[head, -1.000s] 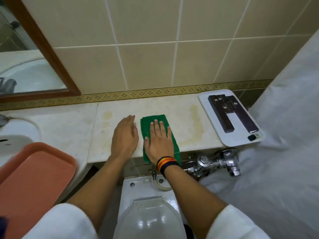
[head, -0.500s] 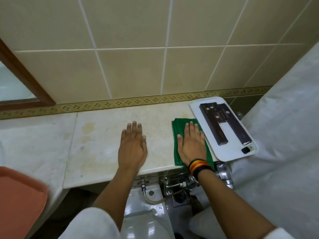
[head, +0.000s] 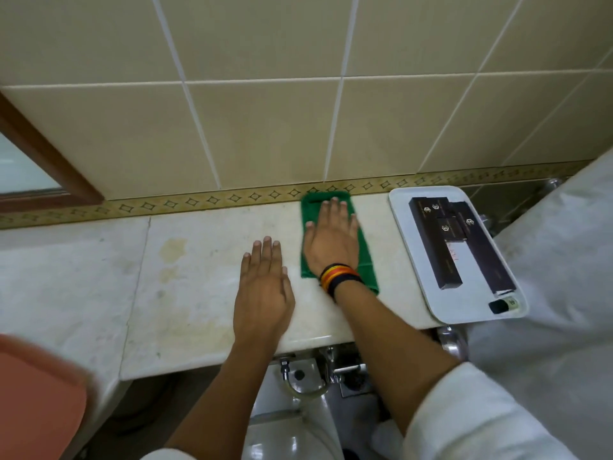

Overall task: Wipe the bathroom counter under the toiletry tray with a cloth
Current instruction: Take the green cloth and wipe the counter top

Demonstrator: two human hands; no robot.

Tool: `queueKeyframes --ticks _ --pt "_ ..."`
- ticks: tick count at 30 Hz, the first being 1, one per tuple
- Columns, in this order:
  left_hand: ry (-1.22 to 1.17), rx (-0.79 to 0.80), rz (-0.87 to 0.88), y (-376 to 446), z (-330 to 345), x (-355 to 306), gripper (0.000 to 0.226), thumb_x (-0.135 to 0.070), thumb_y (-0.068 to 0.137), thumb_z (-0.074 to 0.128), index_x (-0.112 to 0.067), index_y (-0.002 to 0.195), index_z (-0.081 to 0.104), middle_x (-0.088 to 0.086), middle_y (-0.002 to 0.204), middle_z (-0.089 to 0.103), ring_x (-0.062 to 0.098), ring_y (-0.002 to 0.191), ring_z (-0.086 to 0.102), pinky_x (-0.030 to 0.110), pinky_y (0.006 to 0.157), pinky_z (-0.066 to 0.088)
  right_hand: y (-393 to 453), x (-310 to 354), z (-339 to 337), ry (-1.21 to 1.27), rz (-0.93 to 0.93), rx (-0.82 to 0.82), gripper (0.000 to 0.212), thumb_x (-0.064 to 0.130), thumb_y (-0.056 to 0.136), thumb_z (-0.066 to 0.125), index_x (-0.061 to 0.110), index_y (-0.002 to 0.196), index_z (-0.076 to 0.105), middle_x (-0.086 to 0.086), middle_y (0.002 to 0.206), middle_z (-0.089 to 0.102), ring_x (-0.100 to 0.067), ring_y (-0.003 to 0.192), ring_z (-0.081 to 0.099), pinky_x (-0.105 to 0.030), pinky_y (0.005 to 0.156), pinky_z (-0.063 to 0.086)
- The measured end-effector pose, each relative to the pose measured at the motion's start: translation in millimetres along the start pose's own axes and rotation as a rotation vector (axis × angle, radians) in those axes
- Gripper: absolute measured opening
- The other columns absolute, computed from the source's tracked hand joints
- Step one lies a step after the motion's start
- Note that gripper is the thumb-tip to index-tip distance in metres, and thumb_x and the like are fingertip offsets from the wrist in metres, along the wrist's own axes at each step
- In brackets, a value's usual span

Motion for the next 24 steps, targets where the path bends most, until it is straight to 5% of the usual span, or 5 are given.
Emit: queueKeyframes --ticks 4,7,12,16,24 --pt "-0.162 -0.045 -0.045 -4 -10 0 0.069 -0.013 0.095 0.029 -0.007 0.163 0.017 0.010 0.171 0.015 0.020 0.159 0.011 0.042 0.130 0.012 -8 46 0 0.257 -0.126 0.088 0.061 0.038 0.106 0.022 0.007 0.158 0.025 -0.010 0.168 0.019 -0.024 0.156 0.012 -0.044 0.126 0.007" --pt "-0.205 -0.122 -0.010 -6 -26 -3 0.066 -0.011 0.098 0.031 -0.008 0.163 0.019 0.008 0.171 0.016 0.019 0.160 0.009 0.044 0.129 0.013 -5 13 -26 0.544 -0.099 0.095 0.052 0.029 0.108 0.030 0.005 0.154 0.036 -0.010 0.164 0.031 -0.021 0.152 0.025 -0.030 0.124 0.014" --pt "-0.105 -0.063 0.162 57 -25 -57 0.061 -0.013 0.101 0.035 -0.010 0.162 0.025 0.009 0.169 0.023 0.024 0.159 0.014 0.042 0.130 0.013 -10 -52 -24 0.531 -0.104 0.016 0.047 0.025 0.107 0.034 0.010 0.151 0.045 -0.007 0.161 0.038 -0.020 0.150 0.030 -0.031 0.124 0.019" --pt "0.039 0.062 0.063 87 11 -69 0.059 -0.028 0.107 0.025 -0.007 0.162 0.020 0.012 0.170 0.019 0.027 0.159 0.013 0.044 0.129 0.012 -5 -60 -20 0.628 -0.081 -0.103 0.045 0.023 0.107 0.037 0.010 0.150 0.047 -0.005 0.157 0.044 -0.018 0.146 0.038 -0.029 0.122 0.024" --pt "0.078 0.021 -0.080 60 -23 32 0.060 -0.033 0.108 0.020 -0.007 0.162 0.020 0.010 0.170 0.021 0.025 0.158 0.017 0.043 0.129 0.013 -3 -60 -12 0.566 -0.156 -0.098 0.048 0.033 0.109 0.035 0.012 0.149 0.048 -0.005 0.156 0.045 -0.021 0.146 0.039 -0.032 0.121 0.025"
Point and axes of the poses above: each hand's wrist, its own y-axis towards the middle knuckle, its own z-axis out of the palm, x = y × z, the point moved 4 cm from there along y, towards the middle knuckle
